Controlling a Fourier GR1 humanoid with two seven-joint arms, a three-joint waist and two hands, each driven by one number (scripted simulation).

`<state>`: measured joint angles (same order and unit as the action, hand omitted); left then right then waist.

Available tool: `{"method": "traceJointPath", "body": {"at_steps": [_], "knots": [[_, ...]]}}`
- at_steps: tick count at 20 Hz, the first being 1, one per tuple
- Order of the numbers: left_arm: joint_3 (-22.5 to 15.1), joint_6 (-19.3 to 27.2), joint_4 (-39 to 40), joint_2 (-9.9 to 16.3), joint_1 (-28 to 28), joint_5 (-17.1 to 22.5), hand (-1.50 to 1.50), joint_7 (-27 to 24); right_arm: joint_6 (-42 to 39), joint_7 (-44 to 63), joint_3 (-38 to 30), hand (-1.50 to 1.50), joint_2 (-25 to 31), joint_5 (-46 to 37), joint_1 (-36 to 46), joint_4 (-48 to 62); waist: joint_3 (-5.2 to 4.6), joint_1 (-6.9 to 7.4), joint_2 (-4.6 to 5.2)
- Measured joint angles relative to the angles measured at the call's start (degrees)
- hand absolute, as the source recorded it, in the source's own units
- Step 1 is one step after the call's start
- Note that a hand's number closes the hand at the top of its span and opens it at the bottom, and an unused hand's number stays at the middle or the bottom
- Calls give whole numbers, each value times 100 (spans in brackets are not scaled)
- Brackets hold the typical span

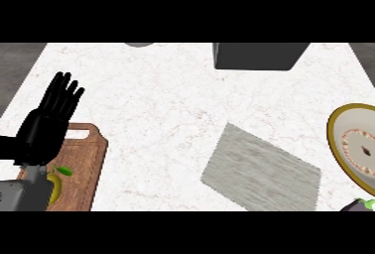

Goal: Pick the croissant from the placemat and place it in the bowl

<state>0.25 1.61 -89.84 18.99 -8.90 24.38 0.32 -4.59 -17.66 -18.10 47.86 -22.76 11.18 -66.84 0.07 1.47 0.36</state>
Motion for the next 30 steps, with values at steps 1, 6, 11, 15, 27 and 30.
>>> {"method": "traceJointPath", "body": {"at_steps": [1, 6, 11, 15, 27, 30], "knots": [[8, -2, 33, -21, -52, 1, 0, 11, 55, -126, 87, 150, -8, -127, 200, 356, -1, 11, 5], [4, -37, -33, -68, -52, -30, 0, 40, 222, -312, 579, 150, -90, -812, 1028, 1769, 2, 87, 24], [6, -80, -107, -69, -31, -53, 0, 61, -9, -259, 743, -150, -323, -1041, 1714, 3088, 10, 151, 48], [19, -83, -43, -122, -95, -51, 0, 85, -301, -758, 761, -150, -440, -1052, 2232, 3846, 16, 147, 56], [86, -134, -50, -157, 59, -82, 0, 12, -1316, -1781, -913, -150, -165, 616, 2827, 5107, 20, 48, 44], [107, -134, -55, -148, 38, -101, 0, 28, -1479, -1815, -1211, -150, 179, 850, 2763, 5383, 22, 46, 55]]}}
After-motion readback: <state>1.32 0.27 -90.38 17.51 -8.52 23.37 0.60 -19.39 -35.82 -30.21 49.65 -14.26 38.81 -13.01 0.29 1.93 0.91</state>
